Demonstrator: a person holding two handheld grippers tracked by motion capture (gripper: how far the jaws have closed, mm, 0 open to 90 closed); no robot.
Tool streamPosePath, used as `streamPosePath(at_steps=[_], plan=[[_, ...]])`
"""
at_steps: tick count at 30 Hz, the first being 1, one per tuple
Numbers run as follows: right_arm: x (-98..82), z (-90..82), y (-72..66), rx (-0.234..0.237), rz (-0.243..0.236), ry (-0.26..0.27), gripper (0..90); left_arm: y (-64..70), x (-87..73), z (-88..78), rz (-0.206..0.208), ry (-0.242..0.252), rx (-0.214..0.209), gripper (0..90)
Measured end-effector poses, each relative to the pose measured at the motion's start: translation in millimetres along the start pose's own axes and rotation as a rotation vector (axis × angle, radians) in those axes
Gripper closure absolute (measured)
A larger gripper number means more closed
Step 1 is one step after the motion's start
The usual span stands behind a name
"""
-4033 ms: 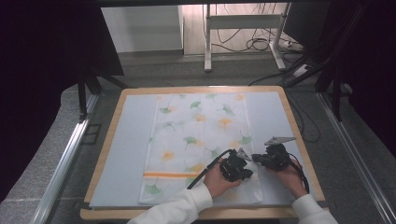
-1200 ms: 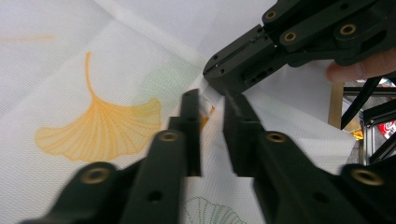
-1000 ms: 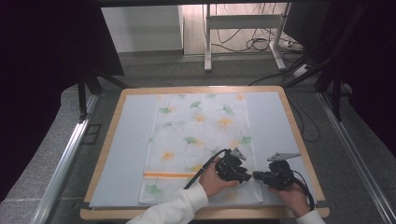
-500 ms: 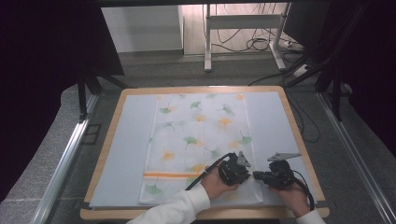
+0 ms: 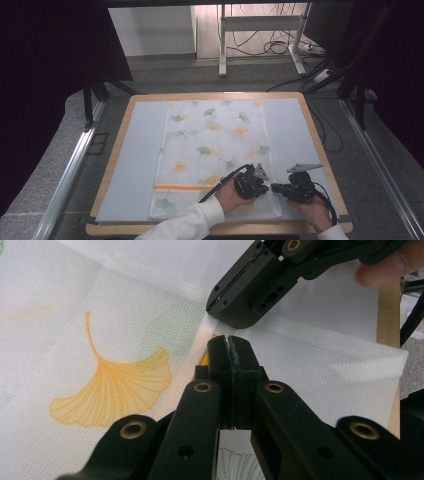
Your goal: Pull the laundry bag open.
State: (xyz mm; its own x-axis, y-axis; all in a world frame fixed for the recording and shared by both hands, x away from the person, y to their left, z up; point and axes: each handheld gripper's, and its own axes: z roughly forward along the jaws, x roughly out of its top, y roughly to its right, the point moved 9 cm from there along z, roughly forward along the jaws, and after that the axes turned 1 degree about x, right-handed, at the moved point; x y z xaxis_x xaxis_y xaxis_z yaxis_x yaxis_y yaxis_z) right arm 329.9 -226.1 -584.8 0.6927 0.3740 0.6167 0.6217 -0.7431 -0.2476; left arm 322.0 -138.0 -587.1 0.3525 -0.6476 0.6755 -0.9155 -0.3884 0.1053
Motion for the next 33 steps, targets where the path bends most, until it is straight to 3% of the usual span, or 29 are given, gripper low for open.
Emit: streamPosePath(at_steps=[7, 12, 15, 21, 33], plan=[[-0.1, -0.9, 0.3, 0.008, 0.009, 0.001, 89.7, 0.3, -2.5, -1.7, 0.041, 0.002, 0.020, 90.0], [-0.2, -1.0, 0.3, 0.007, 0.010, 0.002, 89.7, -0.2, -3.8, -3.3, 0.049, 0.013, 0.028, 90.0], [-0.1, -0.9, 0.5, 0.008, 0.009, 0.002, 89.7, -1.3, -5.1, -3.8, 0.039, 0.012, 0.029, 90.0], [0.0, -0.5, 0.0, 0.000, 0.002, 0.001, 89.7, -1.2, -3.3, -1.1, -0.035, 0.018, -0.009, 90.0], [0.3, 0.4, -0.2, -0.004, 0.001, 0.003, 89.7, 0.0, 1.3, 2.9, -0.016, -0.012, 0.015, 90.0]])
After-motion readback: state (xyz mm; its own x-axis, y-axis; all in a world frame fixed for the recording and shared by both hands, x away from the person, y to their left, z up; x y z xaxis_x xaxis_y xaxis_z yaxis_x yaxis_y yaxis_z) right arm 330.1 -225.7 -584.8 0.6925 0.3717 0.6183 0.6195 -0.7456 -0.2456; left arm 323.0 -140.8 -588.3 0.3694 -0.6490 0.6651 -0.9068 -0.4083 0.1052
